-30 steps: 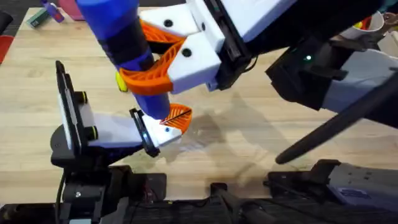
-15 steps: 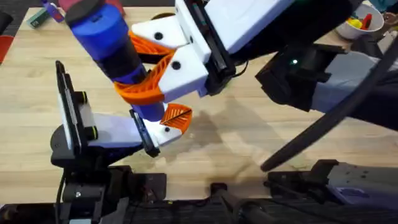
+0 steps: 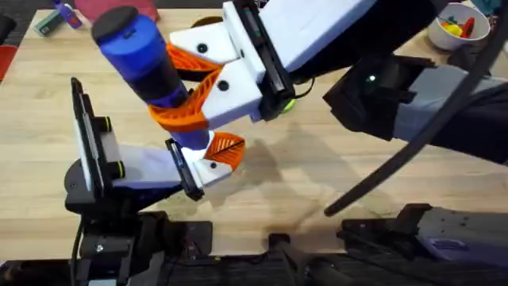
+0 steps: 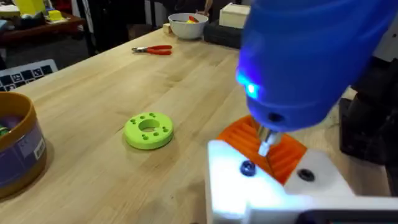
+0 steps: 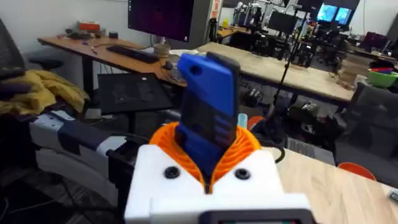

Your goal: Pick up the gripper from the table and insert it into the empty holder that is missing its gripper. Then pick up a screw, insert it into the mounting hole, and use the screwdriver to tighten it. Finally, clean up the table by picking up the vegetable and placing it into the bucket.

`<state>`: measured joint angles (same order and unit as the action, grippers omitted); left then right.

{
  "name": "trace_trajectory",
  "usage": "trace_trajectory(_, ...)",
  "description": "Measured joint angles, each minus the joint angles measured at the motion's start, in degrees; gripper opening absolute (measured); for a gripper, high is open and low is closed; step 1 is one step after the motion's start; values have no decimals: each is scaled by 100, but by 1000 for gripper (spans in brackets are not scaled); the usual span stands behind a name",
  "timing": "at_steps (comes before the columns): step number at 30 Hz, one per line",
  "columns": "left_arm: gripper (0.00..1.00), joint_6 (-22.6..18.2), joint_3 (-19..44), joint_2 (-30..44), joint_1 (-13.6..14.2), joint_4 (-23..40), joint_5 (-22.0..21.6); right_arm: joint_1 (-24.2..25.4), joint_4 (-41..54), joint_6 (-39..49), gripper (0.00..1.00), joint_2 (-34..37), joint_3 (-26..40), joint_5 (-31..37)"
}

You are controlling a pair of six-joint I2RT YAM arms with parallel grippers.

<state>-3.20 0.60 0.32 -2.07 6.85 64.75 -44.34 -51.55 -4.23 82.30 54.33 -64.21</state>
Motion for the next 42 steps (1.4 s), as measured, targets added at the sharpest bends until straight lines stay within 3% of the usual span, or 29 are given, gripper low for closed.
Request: trace_trajectory(42,11,0,0,-2,0,0,0,35,223,300,25,129,0,0)
